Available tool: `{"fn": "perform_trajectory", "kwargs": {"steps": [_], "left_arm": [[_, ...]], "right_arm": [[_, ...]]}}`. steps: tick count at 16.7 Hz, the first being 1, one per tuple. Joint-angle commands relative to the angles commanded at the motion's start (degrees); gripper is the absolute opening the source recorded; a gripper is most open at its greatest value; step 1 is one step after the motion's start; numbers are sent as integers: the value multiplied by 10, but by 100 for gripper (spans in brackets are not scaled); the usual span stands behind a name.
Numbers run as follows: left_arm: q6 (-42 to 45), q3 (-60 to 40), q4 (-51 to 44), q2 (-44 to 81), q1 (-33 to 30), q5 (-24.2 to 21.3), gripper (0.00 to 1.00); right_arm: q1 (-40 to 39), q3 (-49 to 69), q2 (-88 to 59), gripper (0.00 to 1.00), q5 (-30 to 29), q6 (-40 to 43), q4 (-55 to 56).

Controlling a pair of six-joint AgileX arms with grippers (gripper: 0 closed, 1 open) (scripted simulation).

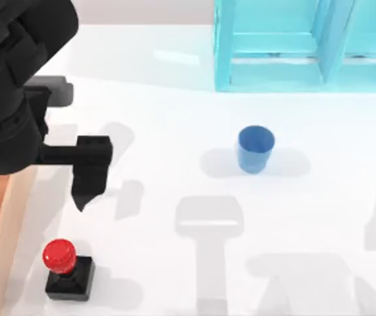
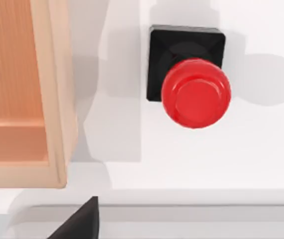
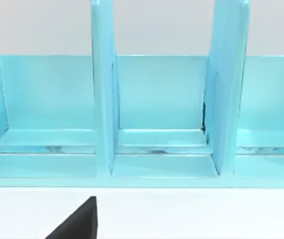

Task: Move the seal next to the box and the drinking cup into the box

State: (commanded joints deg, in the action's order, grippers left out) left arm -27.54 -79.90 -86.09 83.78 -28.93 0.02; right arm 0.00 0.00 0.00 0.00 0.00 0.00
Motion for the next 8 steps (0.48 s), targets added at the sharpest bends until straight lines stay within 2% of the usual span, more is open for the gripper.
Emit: {"fn": "perform_trajectory", "kwargs": {"steps": [5, 8], "left_arm": [[-2, -6, 1, 9, -1, 1, 100], [-17, -63, -1, 63, -16, 7, 100]], "right_arm": [[0, 0, 0, 100, 0, 0, 0], [0, 0, 0, 100, 0, 0, 0]]}}
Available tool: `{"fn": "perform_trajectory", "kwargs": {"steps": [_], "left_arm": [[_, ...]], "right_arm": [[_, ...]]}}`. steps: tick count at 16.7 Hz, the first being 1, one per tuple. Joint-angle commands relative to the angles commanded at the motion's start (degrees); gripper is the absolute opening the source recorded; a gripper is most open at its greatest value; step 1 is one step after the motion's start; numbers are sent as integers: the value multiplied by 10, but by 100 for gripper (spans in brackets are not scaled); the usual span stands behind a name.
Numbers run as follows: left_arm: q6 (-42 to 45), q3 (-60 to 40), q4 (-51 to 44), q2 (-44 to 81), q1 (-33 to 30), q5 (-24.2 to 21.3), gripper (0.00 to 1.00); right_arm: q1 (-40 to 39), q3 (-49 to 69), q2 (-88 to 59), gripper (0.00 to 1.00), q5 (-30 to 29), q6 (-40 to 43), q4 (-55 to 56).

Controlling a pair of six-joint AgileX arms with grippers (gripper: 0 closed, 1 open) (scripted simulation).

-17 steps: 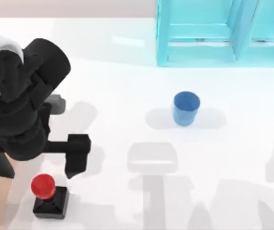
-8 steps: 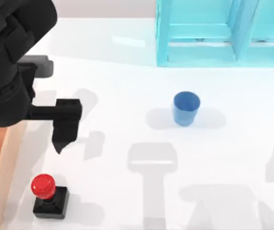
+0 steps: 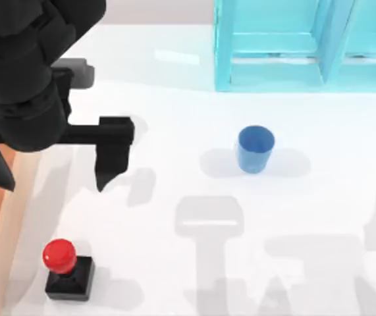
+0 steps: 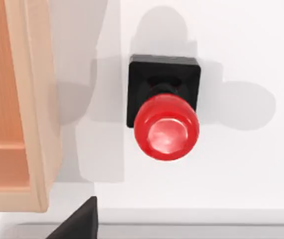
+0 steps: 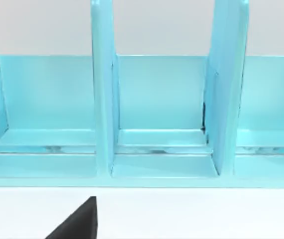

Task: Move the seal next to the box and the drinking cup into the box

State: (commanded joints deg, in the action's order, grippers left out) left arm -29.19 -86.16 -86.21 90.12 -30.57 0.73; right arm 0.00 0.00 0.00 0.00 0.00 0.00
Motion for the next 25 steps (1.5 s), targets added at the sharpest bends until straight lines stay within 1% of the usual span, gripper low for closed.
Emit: {"fn": "perform_trajectory", "kwargs": {"steps": [3, 10, 12, 14, 16, 18, 22, 25], "left_arm": [[-25, -111, -4, 106, -25, 11, 100], [-91, -479, -3, 424, -98, 46, 100], [-106, -561, 3, 496, -115, 54, 100], [-118, -618, 10, 549, -129, 61, 100], [-126, -651, 15, 581, -137, 65, 100], [-128, -660, 17, 590, -140, 66, 100], [-127, -657, 18, 590, -137, 65, 100], [-123, -624, 53, 589, -135, 65, 100]], "right_arm": [[0, 0, 0, 100, 0, 0, 0], [0, 0, 0, 100, 0, 0, 0], [0, 0, 0, 100, 0, 0, 0], [0, 0, 0, 100, 0, 0, 0], [0, 0, 0, 100, 0, 0, 0], [0, 0, 0, 100, 0, 0, 0], [0, 0, 0, 100, 0, 0, 0], [0, 0, 0, 100, 0, 0, 0]]}}
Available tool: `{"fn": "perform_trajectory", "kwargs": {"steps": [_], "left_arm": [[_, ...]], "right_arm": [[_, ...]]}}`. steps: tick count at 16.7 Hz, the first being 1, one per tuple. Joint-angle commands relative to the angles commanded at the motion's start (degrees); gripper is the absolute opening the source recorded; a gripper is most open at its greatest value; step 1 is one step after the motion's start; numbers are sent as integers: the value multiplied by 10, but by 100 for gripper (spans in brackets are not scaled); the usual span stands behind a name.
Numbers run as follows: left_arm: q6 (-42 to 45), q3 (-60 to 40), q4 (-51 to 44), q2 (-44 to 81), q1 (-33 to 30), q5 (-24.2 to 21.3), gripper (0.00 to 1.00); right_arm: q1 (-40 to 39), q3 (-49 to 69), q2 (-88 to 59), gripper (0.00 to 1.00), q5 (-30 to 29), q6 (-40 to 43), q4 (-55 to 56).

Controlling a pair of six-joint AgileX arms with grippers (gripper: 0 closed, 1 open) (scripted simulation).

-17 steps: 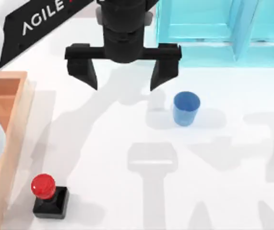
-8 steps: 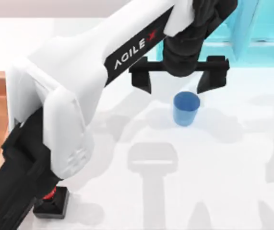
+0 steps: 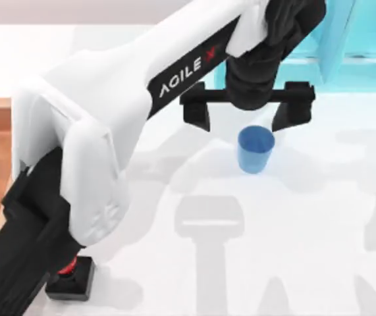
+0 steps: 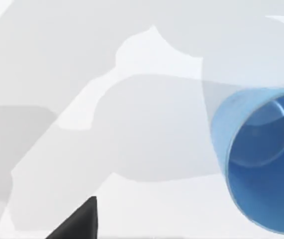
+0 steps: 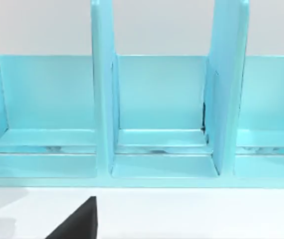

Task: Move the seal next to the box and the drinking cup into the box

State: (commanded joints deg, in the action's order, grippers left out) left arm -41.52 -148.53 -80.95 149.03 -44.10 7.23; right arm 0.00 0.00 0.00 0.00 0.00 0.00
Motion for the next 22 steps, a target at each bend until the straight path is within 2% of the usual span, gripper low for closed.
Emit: {"fn": "perform_trajectory", "kwargs": {"steps": [7, 12, 22], "left_arm": [[8, 126, 132, 4, 8, -1, 100], [8, 136, 142, 5, 8, -1, 100], [8, 136, 142, 5, 8, -1, 25]], "right_arm": [[0, 0, 0, 100, 0, 0, 0], [0, 0, 0, 100, 0, 0, 0], [0, 0, 0, 100, 0, 0, 0]]}}
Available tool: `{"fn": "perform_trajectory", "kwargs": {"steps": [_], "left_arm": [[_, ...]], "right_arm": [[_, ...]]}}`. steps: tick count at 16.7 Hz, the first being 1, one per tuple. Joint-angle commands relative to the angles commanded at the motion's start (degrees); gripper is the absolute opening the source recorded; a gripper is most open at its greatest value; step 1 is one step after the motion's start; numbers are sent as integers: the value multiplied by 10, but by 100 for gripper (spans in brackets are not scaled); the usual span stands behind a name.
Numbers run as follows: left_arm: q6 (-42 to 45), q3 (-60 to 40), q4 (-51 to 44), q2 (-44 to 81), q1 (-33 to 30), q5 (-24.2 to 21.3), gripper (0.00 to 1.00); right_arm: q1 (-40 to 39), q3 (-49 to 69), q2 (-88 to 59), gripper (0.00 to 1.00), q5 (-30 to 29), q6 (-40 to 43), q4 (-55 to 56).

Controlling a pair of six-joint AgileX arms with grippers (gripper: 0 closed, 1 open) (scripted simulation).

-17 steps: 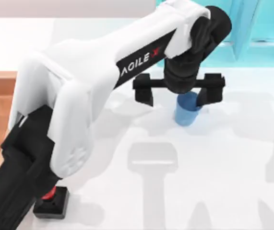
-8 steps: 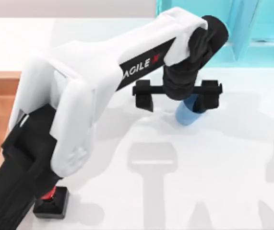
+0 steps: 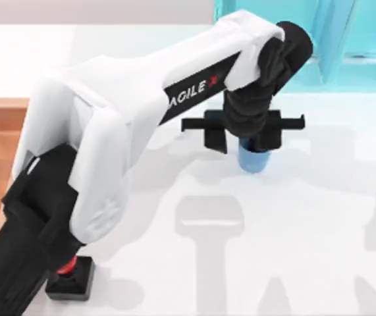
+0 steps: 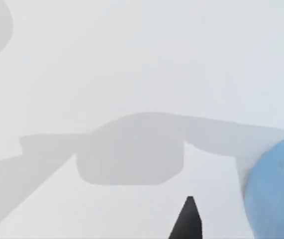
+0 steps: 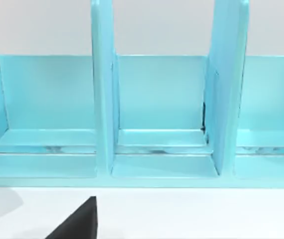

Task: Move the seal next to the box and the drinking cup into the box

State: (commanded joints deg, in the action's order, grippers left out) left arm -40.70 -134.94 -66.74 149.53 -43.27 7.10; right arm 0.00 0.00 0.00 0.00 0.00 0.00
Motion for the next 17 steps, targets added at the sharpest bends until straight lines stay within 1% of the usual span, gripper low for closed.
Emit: {"fn": "perform_trajectory", "kwargs": {"steps": [3, 4, 13, 17], "left_arm": [[0, 0, 0, 0, 0, 0, 2], [0, 0, 0, 0, 0, 0, 0], [1, 2, -1, -4, -2, 0, 0], [30, 44, -17, -65, 26, -4, 0]], "right_arm": [[0, 0, 0, 100, 0, 0, 0], [0, 0, 0, 100, 0, 0, 0], [0, 0, 0, 100, 0, 0, 0], [0, 0, 0, 100, 0, 0, 0]]}}
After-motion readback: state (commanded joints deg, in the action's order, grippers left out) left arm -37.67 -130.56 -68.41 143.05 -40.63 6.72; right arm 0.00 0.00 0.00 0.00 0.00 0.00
